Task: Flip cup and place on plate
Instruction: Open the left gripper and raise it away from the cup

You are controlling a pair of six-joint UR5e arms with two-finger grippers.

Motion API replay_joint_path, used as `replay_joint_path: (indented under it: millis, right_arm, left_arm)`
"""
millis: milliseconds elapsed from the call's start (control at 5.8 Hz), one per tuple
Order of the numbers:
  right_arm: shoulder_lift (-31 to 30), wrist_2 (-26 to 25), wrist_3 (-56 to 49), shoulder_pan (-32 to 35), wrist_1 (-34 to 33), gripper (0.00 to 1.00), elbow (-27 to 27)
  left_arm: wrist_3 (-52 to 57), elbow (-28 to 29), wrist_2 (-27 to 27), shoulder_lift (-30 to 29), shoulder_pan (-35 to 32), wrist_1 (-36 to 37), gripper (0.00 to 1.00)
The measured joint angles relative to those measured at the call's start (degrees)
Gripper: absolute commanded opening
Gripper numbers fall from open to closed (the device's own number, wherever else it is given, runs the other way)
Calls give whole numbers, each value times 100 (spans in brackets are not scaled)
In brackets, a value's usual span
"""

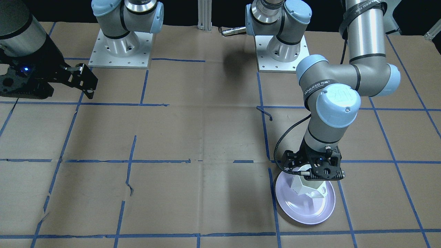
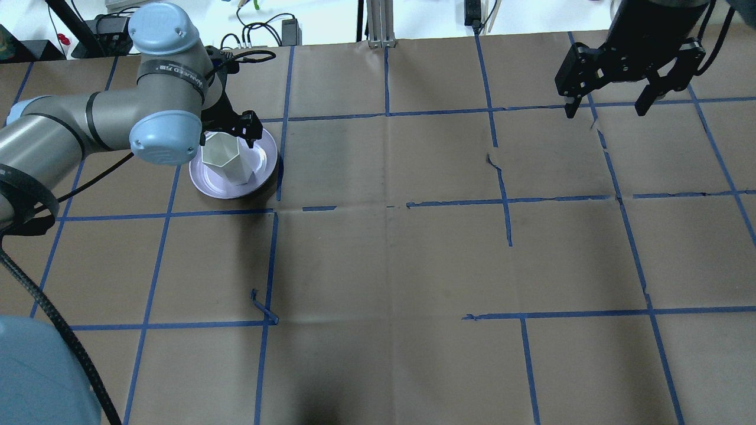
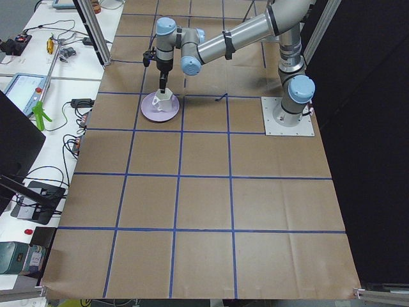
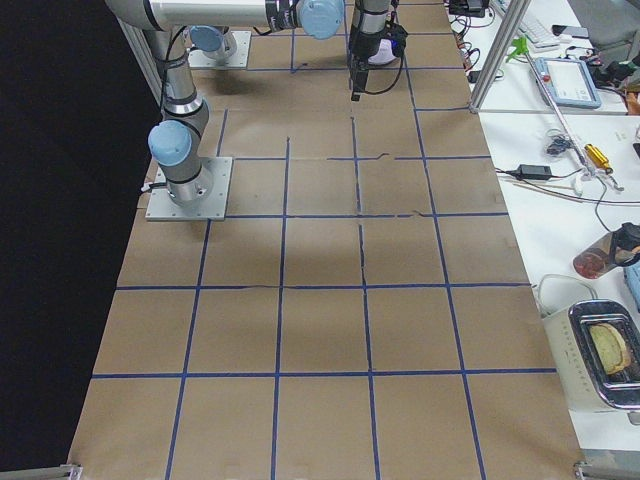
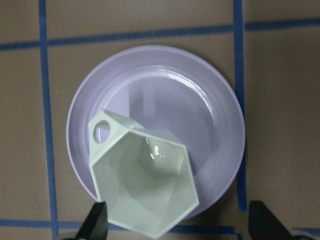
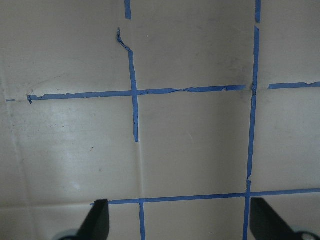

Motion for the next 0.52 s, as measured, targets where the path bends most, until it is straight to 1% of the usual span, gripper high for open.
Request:
replay_joint_path:
  millis: [172,345,517]
  right_arm:
    - [0,0,0,0,0,100,0]
    - [0,0,0,0,0,100,0]
    - [0,0,0,0,0,100,0]
  left_arm:
    - [-254,330,-95,382,-52,-1196,99]
    - [-499,607,-374,776,-158,-2162,99]
    - [-627,750,-613,1147,-311,-2773,99]
